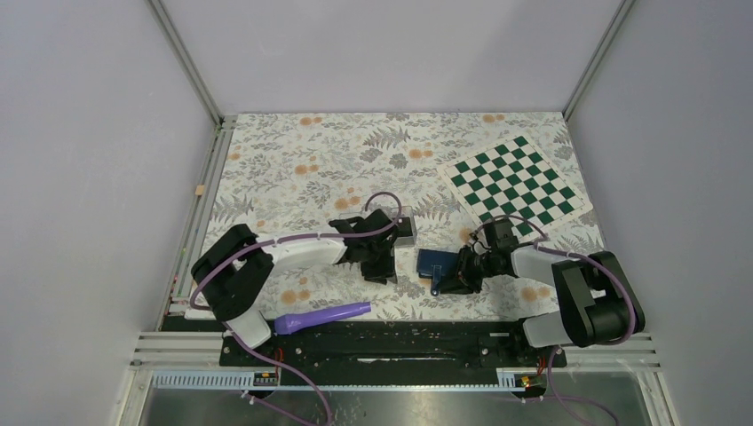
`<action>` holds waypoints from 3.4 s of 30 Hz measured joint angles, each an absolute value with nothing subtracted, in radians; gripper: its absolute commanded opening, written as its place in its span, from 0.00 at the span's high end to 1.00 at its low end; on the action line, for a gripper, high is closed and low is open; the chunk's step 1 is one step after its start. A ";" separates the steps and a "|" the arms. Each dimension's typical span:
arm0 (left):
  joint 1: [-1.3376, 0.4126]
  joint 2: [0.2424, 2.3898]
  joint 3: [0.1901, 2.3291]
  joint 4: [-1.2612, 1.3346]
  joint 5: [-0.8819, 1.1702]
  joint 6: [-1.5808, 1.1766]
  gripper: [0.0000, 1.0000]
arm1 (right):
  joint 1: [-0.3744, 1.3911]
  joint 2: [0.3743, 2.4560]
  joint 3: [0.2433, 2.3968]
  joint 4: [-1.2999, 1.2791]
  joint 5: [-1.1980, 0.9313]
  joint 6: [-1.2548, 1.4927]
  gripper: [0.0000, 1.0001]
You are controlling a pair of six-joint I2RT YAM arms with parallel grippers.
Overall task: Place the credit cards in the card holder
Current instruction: Close the card holder at the center of the board.
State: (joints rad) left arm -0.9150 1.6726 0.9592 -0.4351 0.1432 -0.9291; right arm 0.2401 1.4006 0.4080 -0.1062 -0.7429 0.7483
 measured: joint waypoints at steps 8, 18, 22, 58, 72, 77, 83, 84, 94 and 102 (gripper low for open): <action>-0.890 1.659 0.991 -0.433 0.155 -0.905 0.54 | 0.240 1.295 0.456 -0.291 -0.659 0.632 0.31; -0.872 1.762 1.026 -0.266 0.235 -0.925 0.48 | 0.221 1.265 0.567 -0.377 -0.511 0.559 0.31; -0.871 1.793 1.040 -0.214 0.259 -0.936 0.53 | 0.207 1.355 0.572 -0.376 -0.489 0.546 0.32; -0.904 1.809 1.012 -0.189 0.285 -0.910 1.00 | 0.187 1.227 0.521 -0.322 -0.593 0.528 0.33; -0.917 1.711 0.994 -0.412 0.293 -0.708 0.44 | 0.192 1.512 0.728 -0.406 -0.668 0.352 0.37; -0.908 1.616 0.897 -0.330 0.355 -0.769 0.53 | 0.225 1.597 0.723 -0.367 -0.734 0.349 0.36; -0.904 1.607 0.751 -0.175 0.421 -0.920 0.70 | 0.256 1.659 0.719 -0.299 -0.792 0.376 0.38; -0.902 1.613 0.741 -0.162 0.424 -0.944 0.72 | 0.261 1.671 0.724 -0.296 -0.803 0.382 0.38; -0.875 1.711 0.832 -0.173 0.385 -1.011 0.84 | 0.308 1.678 0.652 -0.216 -0.849 0.427 0.56; -0.814 1.799 1.013 -0.309 0.289 -0.892 0.80 | 0.320 1.496 0.495 -0.244 -0.834 0.477 0.38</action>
